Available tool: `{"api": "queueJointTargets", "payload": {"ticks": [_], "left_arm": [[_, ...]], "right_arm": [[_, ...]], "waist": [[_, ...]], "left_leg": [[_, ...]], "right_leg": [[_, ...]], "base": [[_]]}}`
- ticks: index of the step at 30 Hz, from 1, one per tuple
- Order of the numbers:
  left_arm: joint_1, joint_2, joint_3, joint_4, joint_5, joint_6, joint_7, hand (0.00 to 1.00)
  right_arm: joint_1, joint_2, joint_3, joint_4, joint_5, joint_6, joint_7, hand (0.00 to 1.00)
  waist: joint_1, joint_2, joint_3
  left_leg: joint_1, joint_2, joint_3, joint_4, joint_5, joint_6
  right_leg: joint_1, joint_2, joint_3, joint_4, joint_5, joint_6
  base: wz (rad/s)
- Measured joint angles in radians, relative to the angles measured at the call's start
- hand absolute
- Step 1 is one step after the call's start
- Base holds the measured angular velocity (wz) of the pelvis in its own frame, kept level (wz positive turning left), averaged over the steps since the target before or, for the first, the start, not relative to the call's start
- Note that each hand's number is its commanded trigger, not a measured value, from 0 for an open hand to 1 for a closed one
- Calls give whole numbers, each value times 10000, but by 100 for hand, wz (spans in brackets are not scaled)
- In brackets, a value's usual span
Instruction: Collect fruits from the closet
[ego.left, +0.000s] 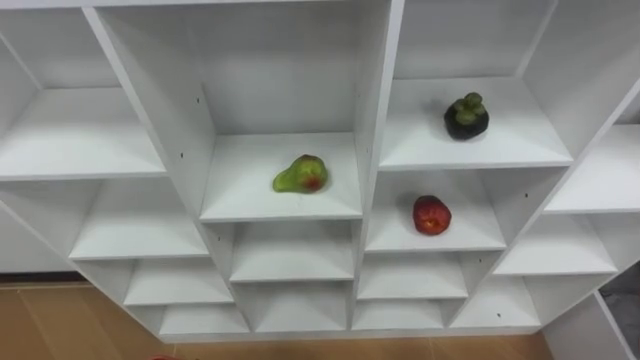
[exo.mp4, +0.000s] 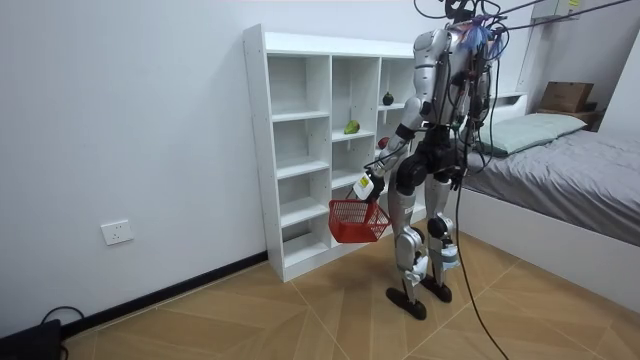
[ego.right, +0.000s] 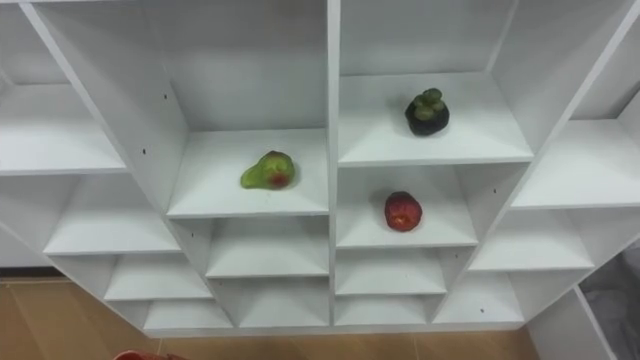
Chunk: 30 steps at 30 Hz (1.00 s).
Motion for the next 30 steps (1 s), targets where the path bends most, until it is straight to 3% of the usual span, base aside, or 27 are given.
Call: {"api": "queueJointTargets", "payload": {"ticks": [11,18,23,30], "left_arm": [[33,0,-10,-16,19,-62,6,100],[26,3,-79,3,3,-299,-26,100],[90,-13,-80,-213,23,-325,-22,100],[112,19,-85,-460,24,-435,-6,100]], "right_arm": [[-30,17,288,-430,-1,-33,-109,0],[-79,49,470,-1280,-90,-74,-329,0],[655,67,375,-4401,-1487,-227,-610,0],[1611,176,398,-7824,-2234,-436,-737,0]], "waist": [[56,0,33],[76,-53,37],[-8,-37,13],[1,1,-10]], "left_leg": [[-26,-2,35,-71,0,0],[-50,-18,11,-76,0,1],[-158,-16,4,-42,0,0],[-176,-12,36,-52,0,0]], "right_leg": [[-61,4,15,-27,-1,1],[-106,13,72,-35,-5,8],[-205,28,81,-30,-4,6],[-234,16,105,-14,-3,6]], "base": [[0],[-2],[0],[0]]}}
